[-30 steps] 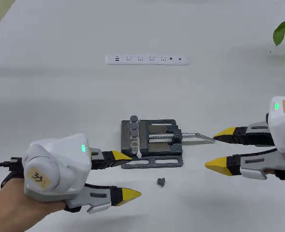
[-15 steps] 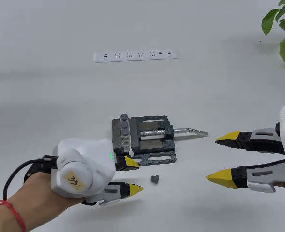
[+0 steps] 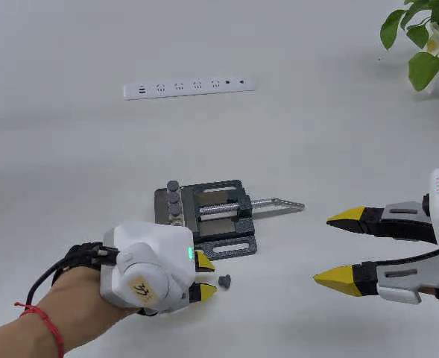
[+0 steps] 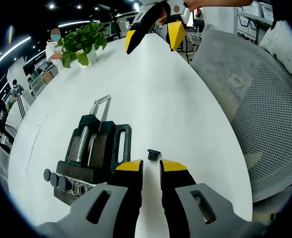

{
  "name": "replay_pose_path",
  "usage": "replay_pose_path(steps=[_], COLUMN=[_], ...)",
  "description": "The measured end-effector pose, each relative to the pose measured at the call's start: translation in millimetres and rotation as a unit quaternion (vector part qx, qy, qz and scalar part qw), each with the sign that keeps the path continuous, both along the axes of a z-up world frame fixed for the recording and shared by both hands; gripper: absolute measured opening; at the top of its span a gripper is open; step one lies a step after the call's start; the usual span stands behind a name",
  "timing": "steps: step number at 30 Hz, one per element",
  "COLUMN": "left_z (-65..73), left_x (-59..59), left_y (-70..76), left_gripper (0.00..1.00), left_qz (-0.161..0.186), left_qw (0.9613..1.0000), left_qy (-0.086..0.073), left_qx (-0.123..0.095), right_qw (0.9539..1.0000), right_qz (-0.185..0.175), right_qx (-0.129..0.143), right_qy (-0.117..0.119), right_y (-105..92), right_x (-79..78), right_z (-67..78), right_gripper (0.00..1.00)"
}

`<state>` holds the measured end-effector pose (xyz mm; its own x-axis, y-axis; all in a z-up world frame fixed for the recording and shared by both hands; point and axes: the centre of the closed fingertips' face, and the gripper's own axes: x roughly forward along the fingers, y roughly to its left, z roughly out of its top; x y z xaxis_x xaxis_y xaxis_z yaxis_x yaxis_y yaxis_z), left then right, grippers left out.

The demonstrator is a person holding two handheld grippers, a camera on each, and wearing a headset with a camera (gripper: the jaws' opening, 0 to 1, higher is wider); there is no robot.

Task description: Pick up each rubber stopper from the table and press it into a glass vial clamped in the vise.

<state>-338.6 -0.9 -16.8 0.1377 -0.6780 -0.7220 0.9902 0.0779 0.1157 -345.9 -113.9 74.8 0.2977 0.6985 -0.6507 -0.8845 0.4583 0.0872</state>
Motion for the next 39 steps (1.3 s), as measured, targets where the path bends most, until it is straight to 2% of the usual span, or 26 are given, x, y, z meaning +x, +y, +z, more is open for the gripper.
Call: replay_pose_path(steps=[4, 18, 29, 39], left_z=[-5.2, -13.0, -12.2, -12.8], left_x=[-2.1, -2.6, -1.9, -0.2], left_y=[-3.7, -6.8, -8.4, -7.4], left_gripper=[0.10, 0.05, 0.05, 0.04], left_qz=[-0.011, -0.024, -0.022, -0.025], left_qw=[0.9999, 0.9995, 0.9996, 0.9994], left_qy=[0.002, 0.001, 0.000, -0.007], left_qx=[0.011, 0.021, 0.020, 0.024], right_qw=[1.0000, 0.9998, 0.9999, 0.9999], right_qz=[-0.002, -0.017, -0.016, -0.017], right_qx=[0.001, 0.000, 0.002, 0.003], right_qy=[0.001, 0.000, 0.001, -0.001], right_y=[-3.5, -18.5, -15.6, -13.5], right_x=[-1.4, 1.1, 1.4, 2.7], right_z=[-0.1, -1.6, -2.5, -0.2], right_gripper=[0.46, 0.44, 0.44, 0.43])
